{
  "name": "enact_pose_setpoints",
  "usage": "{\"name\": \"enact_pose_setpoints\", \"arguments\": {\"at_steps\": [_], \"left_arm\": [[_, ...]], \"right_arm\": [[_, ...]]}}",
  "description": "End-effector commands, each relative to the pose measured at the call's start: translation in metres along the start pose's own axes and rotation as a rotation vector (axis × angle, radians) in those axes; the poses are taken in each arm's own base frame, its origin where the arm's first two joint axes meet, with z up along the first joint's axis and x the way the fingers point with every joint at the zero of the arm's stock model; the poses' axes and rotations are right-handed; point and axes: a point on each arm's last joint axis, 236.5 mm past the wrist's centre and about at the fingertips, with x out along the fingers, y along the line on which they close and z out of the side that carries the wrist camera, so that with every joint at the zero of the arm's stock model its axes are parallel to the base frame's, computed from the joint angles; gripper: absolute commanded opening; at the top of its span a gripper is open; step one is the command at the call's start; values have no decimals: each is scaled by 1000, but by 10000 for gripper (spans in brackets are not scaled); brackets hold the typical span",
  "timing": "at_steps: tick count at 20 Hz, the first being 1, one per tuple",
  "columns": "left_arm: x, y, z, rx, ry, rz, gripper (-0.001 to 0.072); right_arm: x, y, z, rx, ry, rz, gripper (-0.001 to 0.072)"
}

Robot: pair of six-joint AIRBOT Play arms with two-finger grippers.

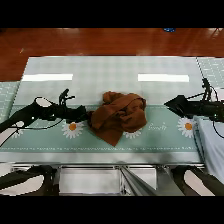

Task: Fold the shirts.

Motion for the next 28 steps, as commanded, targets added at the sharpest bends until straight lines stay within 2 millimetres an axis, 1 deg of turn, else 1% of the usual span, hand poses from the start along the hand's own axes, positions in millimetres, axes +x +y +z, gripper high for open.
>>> {"name": "enact_pose_setpoints", "arguments": {"at_steps": [1,4,5,8,10,13,16,17,18,19,20,21,23,24,25,26,27,28], "left_arm": [[-3,-12,5,26,-1,-24,18],[-4,-15,8,30,-8,-27,19],[-4,-15,8,31,-6,-27,19],[-4,-16,4,31,7,-31,19],[-4,-16,4,31,9,-31,19],[-4,-16,4,31,8,-31,19],[-4,-16,4,31,8,-31,19],[-4,-16,4,31,7,-31,18],[-5,-15,5,30,7,-31,19],[-6,-15,7,25,2,-33,19],[-11,-16,12,22,-6,-40,19],[-18,-19,20,22,-22,-52,19],[-46,-31,49,36,-92,-86,19],[-69,-41,68,53,-150,-108,18],[-96,-54,87,75,-214,-128,19],[-130,-69,107,97,-296,-150,19],[-165,-85,125,127,-382,-166,19],[-208,-104,140,163,-484,-182,19]], "right_arm": [[12,17,2,43,14,95,407],[43,28,-22,-2,116,90,407],[54,33,-25,-30,139,87,407],[78,50,-13,-66,169,89,407],[95,62,-9,-75,206,93,407],[125,76,-20,-93,277,90,407],[154,82,-41,-104,356,76,407],[161,84,-48,-118,374,74,329],[164,90,-49,-139,383,82,159],[161,100,-45,-191,376,106,28],[154,115,-38,-235,371,135,28],[142,133,-24,-279,355,165,27],[107,176,15,-377,263,216,27],[85,199,37,-421,198,236,27],[57,223,60,-474,115,252,27],[28,246,78,-518,40,267,27],[-6,270,91,-574,-29,286,27],[-40,292,98,-634,-90,307,27]]}}
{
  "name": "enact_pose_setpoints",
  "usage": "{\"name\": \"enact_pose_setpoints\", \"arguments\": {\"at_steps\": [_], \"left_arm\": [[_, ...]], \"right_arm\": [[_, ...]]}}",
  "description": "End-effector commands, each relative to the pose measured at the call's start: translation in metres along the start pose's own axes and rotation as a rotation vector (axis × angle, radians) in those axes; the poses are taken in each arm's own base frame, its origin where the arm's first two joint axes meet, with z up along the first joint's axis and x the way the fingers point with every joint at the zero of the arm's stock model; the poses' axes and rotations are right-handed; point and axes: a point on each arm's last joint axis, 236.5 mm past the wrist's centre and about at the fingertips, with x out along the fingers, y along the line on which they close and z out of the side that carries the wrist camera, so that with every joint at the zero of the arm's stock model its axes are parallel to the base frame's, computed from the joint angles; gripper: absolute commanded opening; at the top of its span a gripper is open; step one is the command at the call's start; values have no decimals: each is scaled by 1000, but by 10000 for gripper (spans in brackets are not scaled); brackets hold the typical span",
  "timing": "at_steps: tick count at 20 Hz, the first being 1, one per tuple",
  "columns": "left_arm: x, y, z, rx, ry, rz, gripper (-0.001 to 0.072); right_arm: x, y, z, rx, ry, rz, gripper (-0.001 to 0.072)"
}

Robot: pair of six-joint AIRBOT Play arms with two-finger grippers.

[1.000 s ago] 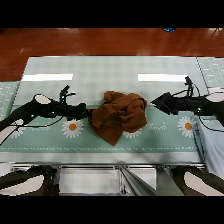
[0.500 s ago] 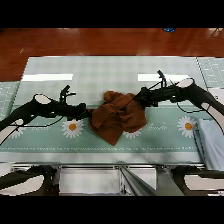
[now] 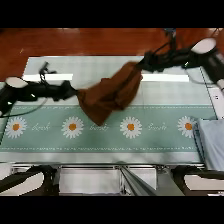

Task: Fold the shirts.

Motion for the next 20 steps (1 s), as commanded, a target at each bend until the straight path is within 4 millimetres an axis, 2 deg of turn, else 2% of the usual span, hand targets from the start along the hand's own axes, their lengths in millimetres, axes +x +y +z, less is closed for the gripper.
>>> {"name": "enact_pose_setpoints", "arguments": {"at_steps": [1,3,5,7,10,12,14,17,19,20], "left_arm": [[-101,-65,84,117,-283,-55,18],[-175,-113,116,234,-472,-71,18],[-244,-157,126,346,-633,-71,18],[-300,-192,118,439,-756,-57,18],[-361,-233,82,553,-908,-18,19],[-390,-255,49,644,-1003,33,19],[-413,-269,15,718,-1090,130,19],[-437,-289,-41,829,-1201,248,18],[-444,-297,-65,877,-1228,270,19],[-443,-294,-71,877,-1215,273,18]], "right_arm": [[-95,81,59,-224,-183,4,27],[-146,124,63,-352,-260,-19,27],[-189,145,47,-462,-289,-122,27],[-231,150,27,-535,-322,-273,27],[-305,156,0,-549,-447,-495,27],[-342,162,-24,-540,-506,-585,27],[-365,160,-54,-485,-507,-647,27],[-372,159,-93,-436,-474,-649,27],[-365,146,-116,-377,-426,-650,27],[-357,137,-126,-341,-400,-649,27]]}}
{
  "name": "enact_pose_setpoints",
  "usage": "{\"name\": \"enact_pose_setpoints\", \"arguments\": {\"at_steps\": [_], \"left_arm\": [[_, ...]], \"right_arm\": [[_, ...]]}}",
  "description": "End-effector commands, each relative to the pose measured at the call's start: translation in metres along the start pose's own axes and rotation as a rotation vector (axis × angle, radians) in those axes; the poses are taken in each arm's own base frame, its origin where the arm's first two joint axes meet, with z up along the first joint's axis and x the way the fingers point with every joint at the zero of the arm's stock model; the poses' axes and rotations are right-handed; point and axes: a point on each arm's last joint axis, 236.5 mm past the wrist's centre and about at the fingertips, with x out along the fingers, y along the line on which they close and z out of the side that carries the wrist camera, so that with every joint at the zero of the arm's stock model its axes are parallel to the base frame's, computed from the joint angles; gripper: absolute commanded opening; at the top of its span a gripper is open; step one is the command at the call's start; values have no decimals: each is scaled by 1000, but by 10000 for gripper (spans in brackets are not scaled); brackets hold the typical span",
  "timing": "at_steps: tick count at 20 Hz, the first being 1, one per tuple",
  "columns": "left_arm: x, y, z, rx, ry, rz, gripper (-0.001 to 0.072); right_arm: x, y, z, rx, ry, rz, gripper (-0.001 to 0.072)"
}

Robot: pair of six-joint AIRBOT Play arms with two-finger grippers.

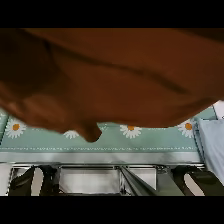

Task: Fold the shirts.

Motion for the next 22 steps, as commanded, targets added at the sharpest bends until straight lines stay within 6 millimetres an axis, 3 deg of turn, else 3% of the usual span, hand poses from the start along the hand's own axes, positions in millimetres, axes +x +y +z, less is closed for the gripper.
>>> {"name": "enact_pose_setpoints", "arguments": {"at_steps": [1,3,5,7,9,12,14,17,20,21,22], "left_arm": [[-34,-7,0,77,-1,54,18],[-24,11,-29,43,98,77,18],[-1,31,-74,-43,218,81,18],[30,42,-137,-188,360,28,19],[61,52,-205,-293,491,-38,18],[108,91,-299,-431,661,3,19],[137,105,-354,-495,762,14,19],[170,103,-430,-548,910,-6,19],[192,85,-485,-580,1030,-48,19],[195,79,-496,-616,1071,-53,21],[195,76,-503,-651,1125,-69,95]], "right_arm": [[-2,-6,-54,91,117,-35,27],[22,-7,-86,139,209,-26,27],[58,3,-119,177,314,41,27],[102,16,-132,215,328,132,27],[149,16,-143,256,339,168,27],[228,-4,-163,304,400,139,28],[285,-18,-178,345,437,117,28],[365,-32,-208,429,494,104,28],[421,-35,-220,503,542,124,28],[435,-36,-217,522,544,127,109],[443,-41,-211,549,537,119,330]]}}
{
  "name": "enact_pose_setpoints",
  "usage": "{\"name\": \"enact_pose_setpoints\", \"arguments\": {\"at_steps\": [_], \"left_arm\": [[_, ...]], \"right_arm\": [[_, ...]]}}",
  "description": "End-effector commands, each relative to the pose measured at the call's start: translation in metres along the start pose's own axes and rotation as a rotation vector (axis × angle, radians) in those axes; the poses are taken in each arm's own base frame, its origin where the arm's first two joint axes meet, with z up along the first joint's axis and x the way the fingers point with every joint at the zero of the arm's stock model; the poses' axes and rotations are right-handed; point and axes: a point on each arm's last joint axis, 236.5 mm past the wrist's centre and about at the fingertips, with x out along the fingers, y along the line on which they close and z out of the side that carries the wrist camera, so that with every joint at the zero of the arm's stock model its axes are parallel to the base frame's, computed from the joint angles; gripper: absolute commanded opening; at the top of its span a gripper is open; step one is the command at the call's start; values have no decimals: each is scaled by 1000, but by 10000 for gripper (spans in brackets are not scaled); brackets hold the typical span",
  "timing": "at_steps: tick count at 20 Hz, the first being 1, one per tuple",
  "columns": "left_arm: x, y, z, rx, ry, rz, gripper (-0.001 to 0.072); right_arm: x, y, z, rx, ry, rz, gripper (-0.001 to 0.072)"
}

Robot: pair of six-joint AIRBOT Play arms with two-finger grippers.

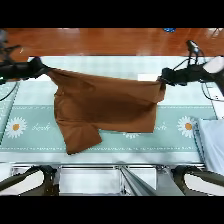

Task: Fold the shirts.

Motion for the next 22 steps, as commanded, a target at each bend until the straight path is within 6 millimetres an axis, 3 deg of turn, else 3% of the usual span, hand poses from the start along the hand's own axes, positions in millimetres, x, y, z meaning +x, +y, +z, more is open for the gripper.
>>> {"name": "enact_pose_setpoints", "arguments": {"at_steps": [1,2,5,7,9,11,12,14,16,18,22], "left_arm": [[42,7,-22,-73,205,-43,326],[34,12,-21,-75,255,-53,480],[-18,59,-15,-179,348,50,508],[-56,89,-18,-236,344,108,508],[-84,111,-38,-280,321,157,508],[-91,131,-80,-382,288,189,508],[-88,139,-112,-445,293,203,508],[-78,143,-172,-540,335,194,508],[-66,137,-211,-572,390,149,508],[-57,138,-228,-647,403,149,508],[-32,117,-220,-649,384,63,507]], "right_arm": [[33,-11,37,96,-16,22,414],[18,-16,50,103,-30,23,415],[-51,-52,63,105,-4,-18,408],[-97,-98,43,121,44,-130,408],[-122,-138,-6,156,127,-253,408],[-112,-147,-54,207,112,-270,408],[-100,-145,-82,237,108,-252,408],[-77,-128,-133,279,135,-153,408],[-62,-111,-172,303,178,-70,408],[-53,-102,-196,324,216,-20,408],[-45,-96,-213,317,260,-12,408]]}}
